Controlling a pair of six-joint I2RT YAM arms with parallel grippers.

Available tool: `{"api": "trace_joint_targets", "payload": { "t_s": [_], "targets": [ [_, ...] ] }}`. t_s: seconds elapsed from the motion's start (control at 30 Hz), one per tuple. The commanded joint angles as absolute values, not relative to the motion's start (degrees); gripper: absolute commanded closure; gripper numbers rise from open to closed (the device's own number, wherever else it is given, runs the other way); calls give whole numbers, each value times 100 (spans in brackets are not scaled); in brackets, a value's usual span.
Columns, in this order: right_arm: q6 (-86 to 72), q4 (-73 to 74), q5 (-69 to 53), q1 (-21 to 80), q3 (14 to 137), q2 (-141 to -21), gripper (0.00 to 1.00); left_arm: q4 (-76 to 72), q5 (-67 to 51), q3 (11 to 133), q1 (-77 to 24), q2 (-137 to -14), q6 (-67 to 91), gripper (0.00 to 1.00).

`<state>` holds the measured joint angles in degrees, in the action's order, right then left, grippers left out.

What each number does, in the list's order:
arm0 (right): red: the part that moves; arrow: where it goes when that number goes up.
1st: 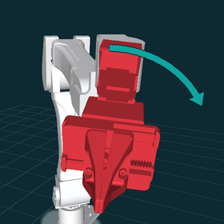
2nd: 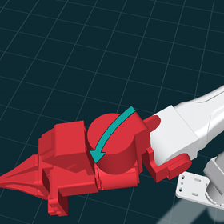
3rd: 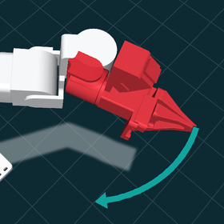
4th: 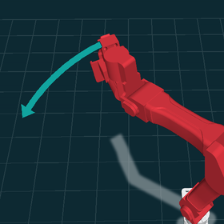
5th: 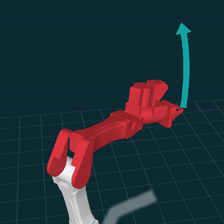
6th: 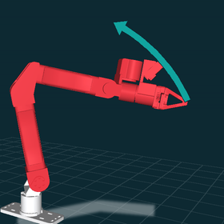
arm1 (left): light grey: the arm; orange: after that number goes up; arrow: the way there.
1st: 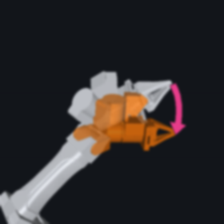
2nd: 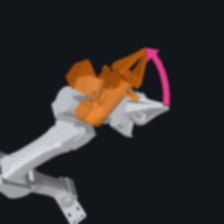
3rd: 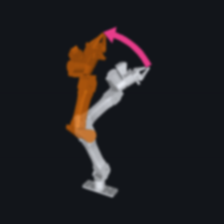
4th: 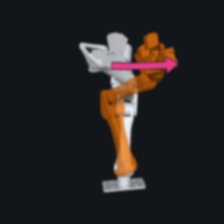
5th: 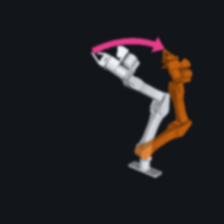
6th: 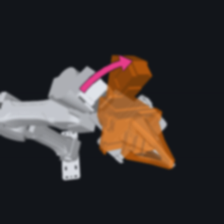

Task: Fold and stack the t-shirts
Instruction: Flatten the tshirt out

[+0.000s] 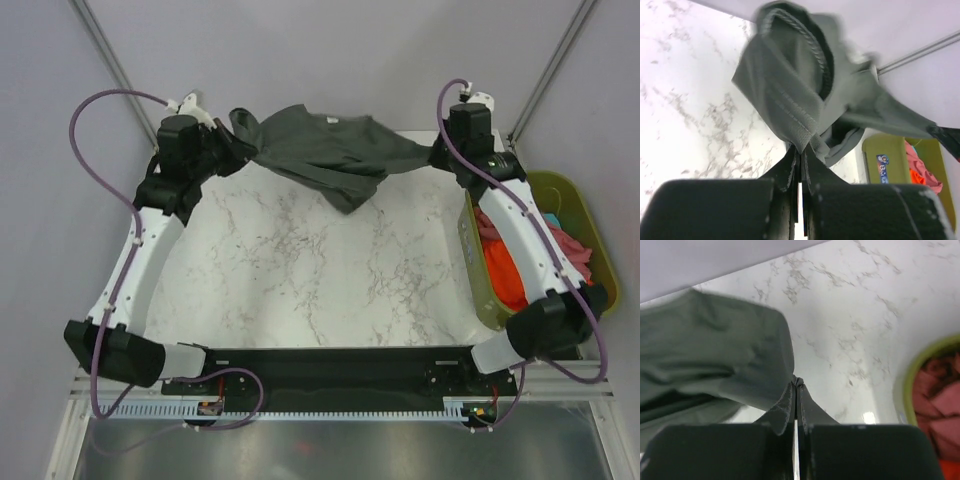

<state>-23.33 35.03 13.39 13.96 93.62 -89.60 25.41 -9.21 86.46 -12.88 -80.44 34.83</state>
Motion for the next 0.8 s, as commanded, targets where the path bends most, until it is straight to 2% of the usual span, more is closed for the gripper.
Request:
{"api": "trace_joint_targets", "payload": {
  "t_s": [0.0,0.13,0.23,0.33,0.6,0.77],
  "targets": [
    [-2855,3938,1592,1512,8057,-8360,100,3006,-1142,7447,-1213,-7562,3445,98],
    [-3076,3516,1485,1503,6553,-7691,100,2988,-968,5727,-1213,-6998,3551,98],
    [-3103,3218,1372,1512,5813,-7471,100,2997,-336,4925,-1117,-6725,3621,98],
    [-2937,3138,1117,1503,5503,-7471,100,2997,-255,4589,-783,-6654,3604,98],
    [-2637,3269,924,1512,5291,-7146,100,2997,-325,4781,-598,-6636,3490,98],
    [-2487,3576,466,1503,6106,-6716,100,3015,-378,5842,-598,-6285,3087,98]
  ]
}}
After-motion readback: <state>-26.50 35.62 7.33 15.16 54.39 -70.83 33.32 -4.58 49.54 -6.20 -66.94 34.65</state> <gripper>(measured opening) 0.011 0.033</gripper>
